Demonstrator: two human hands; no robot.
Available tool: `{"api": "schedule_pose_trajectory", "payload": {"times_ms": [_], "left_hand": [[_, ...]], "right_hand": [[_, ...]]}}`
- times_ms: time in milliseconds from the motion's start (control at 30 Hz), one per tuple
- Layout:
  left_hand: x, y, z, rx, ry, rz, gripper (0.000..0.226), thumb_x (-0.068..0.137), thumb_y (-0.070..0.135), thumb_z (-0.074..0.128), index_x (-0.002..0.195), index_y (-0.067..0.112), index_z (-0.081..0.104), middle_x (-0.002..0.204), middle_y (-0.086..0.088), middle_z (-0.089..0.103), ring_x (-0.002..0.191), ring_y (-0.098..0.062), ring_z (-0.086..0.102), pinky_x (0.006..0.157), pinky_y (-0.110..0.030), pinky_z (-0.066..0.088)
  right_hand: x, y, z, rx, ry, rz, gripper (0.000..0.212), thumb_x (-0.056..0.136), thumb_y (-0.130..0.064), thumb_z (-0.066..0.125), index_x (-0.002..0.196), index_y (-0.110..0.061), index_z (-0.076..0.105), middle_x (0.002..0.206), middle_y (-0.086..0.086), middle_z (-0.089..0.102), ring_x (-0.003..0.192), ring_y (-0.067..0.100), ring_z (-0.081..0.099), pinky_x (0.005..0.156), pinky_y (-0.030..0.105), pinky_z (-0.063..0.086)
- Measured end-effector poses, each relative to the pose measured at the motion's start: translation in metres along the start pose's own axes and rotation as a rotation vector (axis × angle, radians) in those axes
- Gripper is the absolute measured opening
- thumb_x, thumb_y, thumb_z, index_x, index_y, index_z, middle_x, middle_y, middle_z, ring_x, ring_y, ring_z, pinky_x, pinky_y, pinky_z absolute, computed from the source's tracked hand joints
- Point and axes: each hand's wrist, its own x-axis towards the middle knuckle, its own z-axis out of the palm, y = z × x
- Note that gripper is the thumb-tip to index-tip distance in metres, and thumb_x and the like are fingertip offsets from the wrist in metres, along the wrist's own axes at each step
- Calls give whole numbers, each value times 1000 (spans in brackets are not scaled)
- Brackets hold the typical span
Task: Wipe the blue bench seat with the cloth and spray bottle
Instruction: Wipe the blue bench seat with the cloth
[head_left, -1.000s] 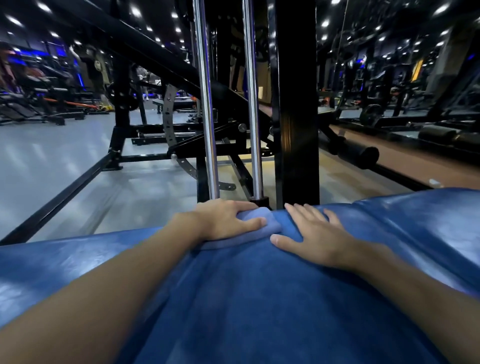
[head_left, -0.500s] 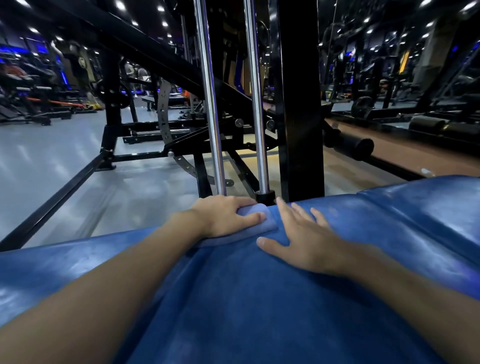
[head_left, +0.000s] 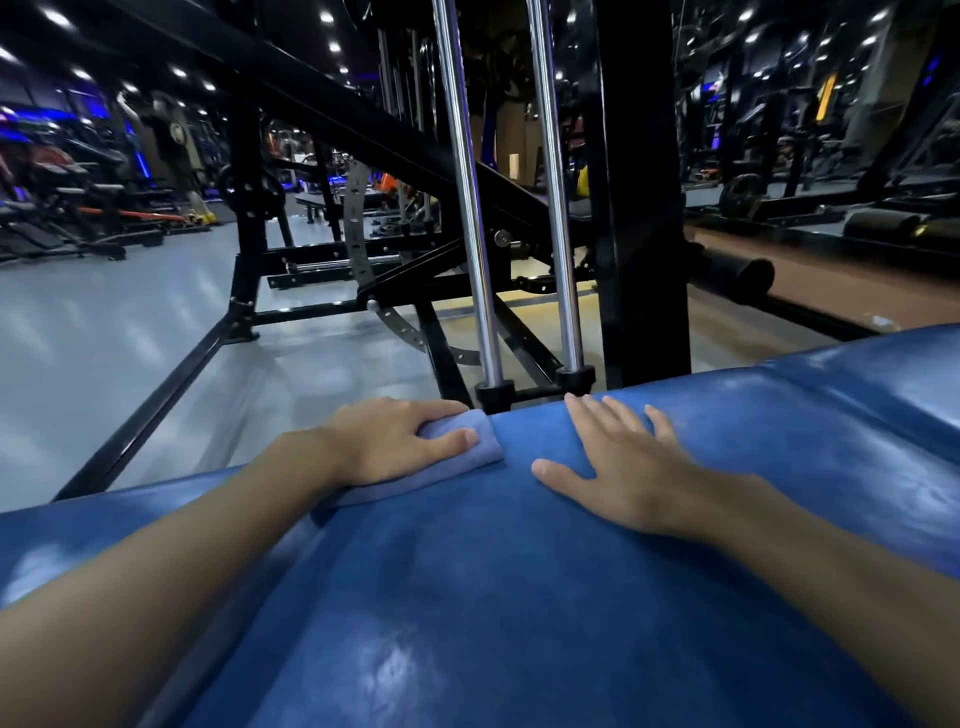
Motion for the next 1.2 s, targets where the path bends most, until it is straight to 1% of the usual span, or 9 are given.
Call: {"api": "schedule_pose_trajectory", "payload": {"times_ms": [200, 367, 433, 500, 600, 700, 800, 1033, 1200], "left_hand": [[28, 36, 7, 70, 46, 80, 59, 89, 75, 28, 142, 49, 37, 143, 3, 54, 130, -23, 48, 93, -36, 37], [20, 12, 8, 1, 31, 84, 57, 87, 78, 29, 138, 54, 38, 142, 9, 54, 130, -20, 48, 88, -34, 35], [11, -2, 6, -1, 16, 78, 55, 88, 78, 29, 137, 56, 38, 141, 13, 54, 129, -18, 48, 90, -34, 36], [-3, -18, 3, -8, 8, 62, 54, 89, 77, 29, 138, 56, 37, 141, 13, 54, 129, -18, 49, 97, -37, 38], [-27, -48, -1, -22, 4, 33, 55, 89, 75, 31, 140, 55, 36, 142, 10, 54, 129, -19, 49, 104, -37, 38], [-48, -71, -5, -2, 8, -10, 56, 89, 76, 30, 142, 57, 33, 146, 12, 49, 133, -18, 45, 102, -33, 35], [-49, -73, -7, 14, 10, -14, 56, 89, 75, 30, 141, 54, 34, 146, 11, 50, 132, -19, 46, 100, -34, 35], [-12, -36, 1, 12, 22, 23, 51, 90, 75, 28, 132, 52, 44, 131, 8, 61, 118, -21, 55, 96, -38, 40], [-26, -49, 0, -4, 2, -27, 55, 89, 76, 28, 140, 56, 36, 139, 9, 56, 128, -20, 50, 98, -34, 36]], "right_hand": [[-3, -3, 0, 3, 24, 10, 96, 81, -80, 16, 154, -22, -6, 164, -3, 0, 149, 13, -6, 119, 50, -2], [-3, -13, -9, -25, -17, 52, 91, 87, -74, 25, 154, -22, -7, 164, -3, 1, 149, 13, -7, 119, 52, -5], [0, -32, -11, 50, 7, 25, 89, 89, -71, 28, 154, -20, -7, 164, -3, 5, 150, 13, -4, 119, 52, -3], [2, -62, -9, 113, 1, -30, 92, 88, -73, 28, 154, -20, -6, 163, -4, 6, 149, 12, -3, 119, 52, -2], [4, -94, 3, 77, -10, -83, 95, 84, -79, 24, 154, -22, -4, 163, -4, 4, 149, 13, -3, 119, 53, -4], [8, -97, 12, 14, 11, -74, 99, 79, -84, 16, 154, -24, -5, 164, -3, 0, 149, 14, -7, 118, 54, -4], [10, -97, 14, 4, 17, -74, 100, 76, -86, 13, 154, -25, -6, 164, -3, -1, 149, 14, -7, 118, 54, -5], [7, -101, 12, 24, 37, -91, 97, 80, -82, 20, 154, -24, -4, 163, -3, 1, 149, 14, -5, 118, 53, -2], [7, -96, 11, 58, 27, -96, 99, 80, -82, 23, 154, -22, -3, 164, -2, 1, 149, 14, -6, 118, 53, -3]]}}
